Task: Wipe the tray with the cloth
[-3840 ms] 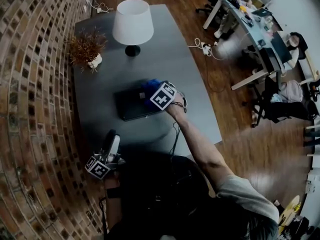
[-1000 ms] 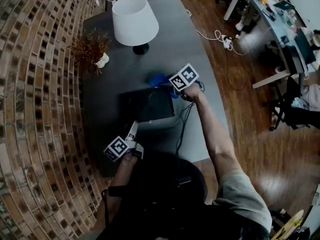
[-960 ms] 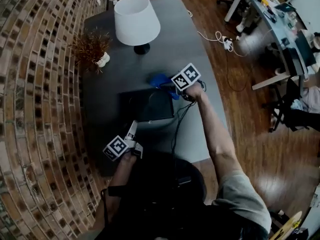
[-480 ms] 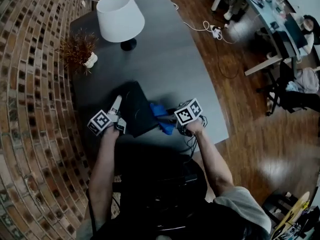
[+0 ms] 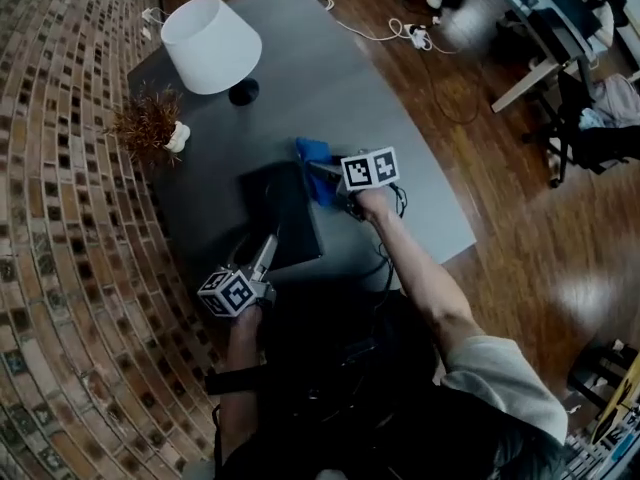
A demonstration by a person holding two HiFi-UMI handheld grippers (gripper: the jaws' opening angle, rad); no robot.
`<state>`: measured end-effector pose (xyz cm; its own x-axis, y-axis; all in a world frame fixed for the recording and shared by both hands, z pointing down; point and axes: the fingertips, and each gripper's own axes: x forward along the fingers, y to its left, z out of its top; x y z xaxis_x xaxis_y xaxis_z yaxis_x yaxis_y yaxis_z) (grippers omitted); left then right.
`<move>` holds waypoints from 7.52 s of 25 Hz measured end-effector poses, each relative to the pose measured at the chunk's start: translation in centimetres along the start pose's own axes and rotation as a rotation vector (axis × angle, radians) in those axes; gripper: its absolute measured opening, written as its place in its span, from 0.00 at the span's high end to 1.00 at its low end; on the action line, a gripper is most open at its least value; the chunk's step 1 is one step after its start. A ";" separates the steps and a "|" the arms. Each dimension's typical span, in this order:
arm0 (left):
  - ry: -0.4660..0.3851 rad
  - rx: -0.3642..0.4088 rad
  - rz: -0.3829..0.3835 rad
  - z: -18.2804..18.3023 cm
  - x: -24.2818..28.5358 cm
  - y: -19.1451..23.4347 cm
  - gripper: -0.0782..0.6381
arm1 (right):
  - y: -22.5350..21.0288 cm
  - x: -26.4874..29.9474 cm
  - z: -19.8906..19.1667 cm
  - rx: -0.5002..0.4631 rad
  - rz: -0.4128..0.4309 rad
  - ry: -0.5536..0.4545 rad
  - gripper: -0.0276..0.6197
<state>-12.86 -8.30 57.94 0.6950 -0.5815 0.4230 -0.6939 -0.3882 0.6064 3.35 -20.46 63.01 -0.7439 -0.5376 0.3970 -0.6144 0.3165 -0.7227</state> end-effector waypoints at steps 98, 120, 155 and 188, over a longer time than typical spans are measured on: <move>0.017 -0.090 0.028 -3.1 0.0 2.0 0.61 | 4.4 -8.9 -17.4 -0.010 0.120 0.361 0.70; -0.021 -0.143 0.053 -6.4 -2.2 -0.1 0.65 | 5.0 -9.1 -21.2 0.185 0.179 0.380 0.70; 0.097 -0.025 -0.009 3.7 7.3 4.8 0.54 | 6.6 -6.9 -14.1 0.075 0.150 0.234 0.70; 0.130 0.196 0.137 -5.3 0.0 1.4 0.58 | 1.7 -6.3 -13.0 0.336 0.104 0.046 0.70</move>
<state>-12.82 -5.07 62.35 0.6020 -0.5463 0.5824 -0.7973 -0.4509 0.4011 3.56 -6.31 66.61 -0.8135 -0.4779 0.3314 -0.4201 0.0889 -0.9031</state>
